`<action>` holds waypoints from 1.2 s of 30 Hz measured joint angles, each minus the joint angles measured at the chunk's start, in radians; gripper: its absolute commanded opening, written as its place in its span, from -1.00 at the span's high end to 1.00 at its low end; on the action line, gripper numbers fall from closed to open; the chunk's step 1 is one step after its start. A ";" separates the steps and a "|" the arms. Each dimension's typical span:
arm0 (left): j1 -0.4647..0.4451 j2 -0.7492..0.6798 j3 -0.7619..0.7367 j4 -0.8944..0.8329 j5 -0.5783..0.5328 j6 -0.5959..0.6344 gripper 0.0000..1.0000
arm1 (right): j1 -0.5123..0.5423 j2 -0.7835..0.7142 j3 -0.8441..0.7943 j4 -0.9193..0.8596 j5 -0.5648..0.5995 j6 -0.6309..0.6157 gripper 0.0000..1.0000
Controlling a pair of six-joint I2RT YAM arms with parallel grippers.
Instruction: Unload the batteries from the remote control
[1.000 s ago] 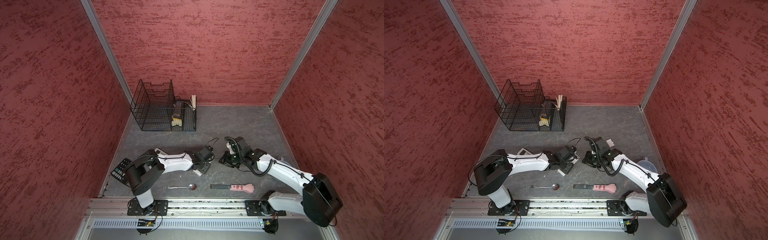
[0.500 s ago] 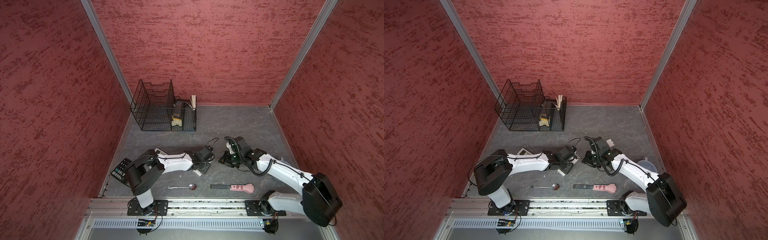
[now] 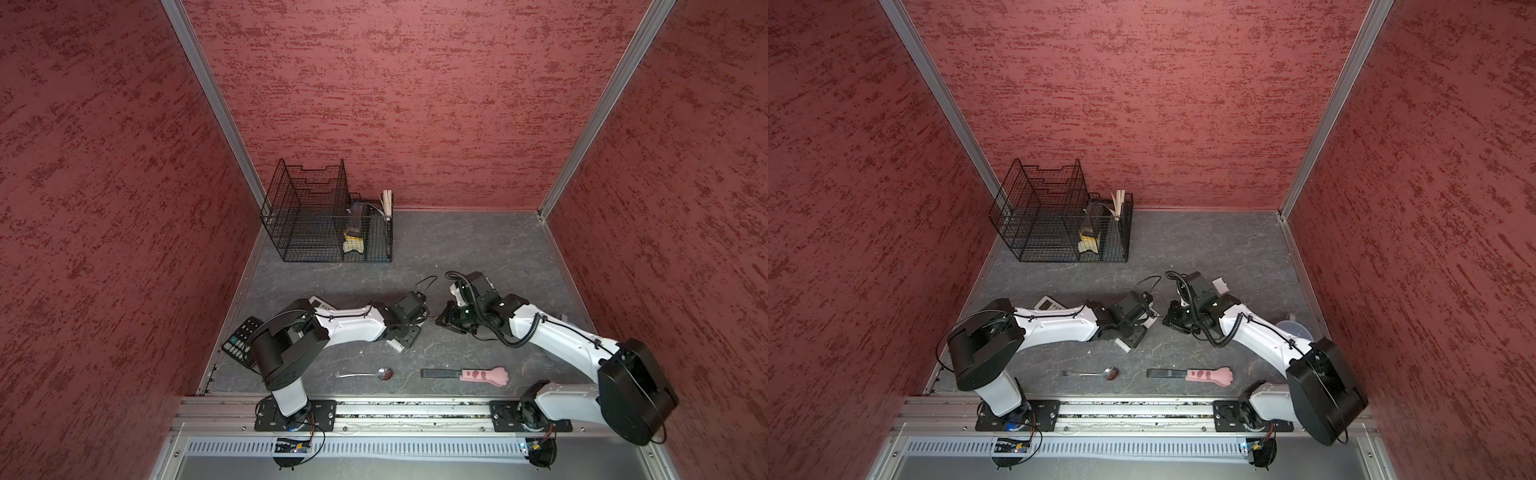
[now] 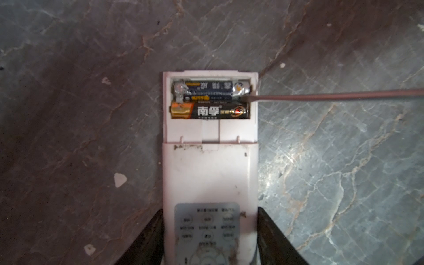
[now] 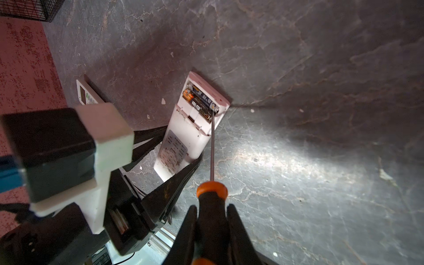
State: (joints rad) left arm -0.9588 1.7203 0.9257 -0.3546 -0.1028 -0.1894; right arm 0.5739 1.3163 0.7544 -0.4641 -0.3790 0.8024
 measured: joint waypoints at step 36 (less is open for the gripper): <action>-0.006 0.001 0.000 0.000 -0.007 0.000 -0.18 | 0.000 0.051 0.126 -0.157 0.021 -0.025 1.00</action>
State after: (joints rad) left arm -0.9646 1.7210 0.9257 -0.3546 -0.1101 -0.1894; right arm 0.5735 1.3674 0.8799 -0.6212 -0.3584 0.7773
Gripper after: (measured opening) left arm 0.594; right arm 0.216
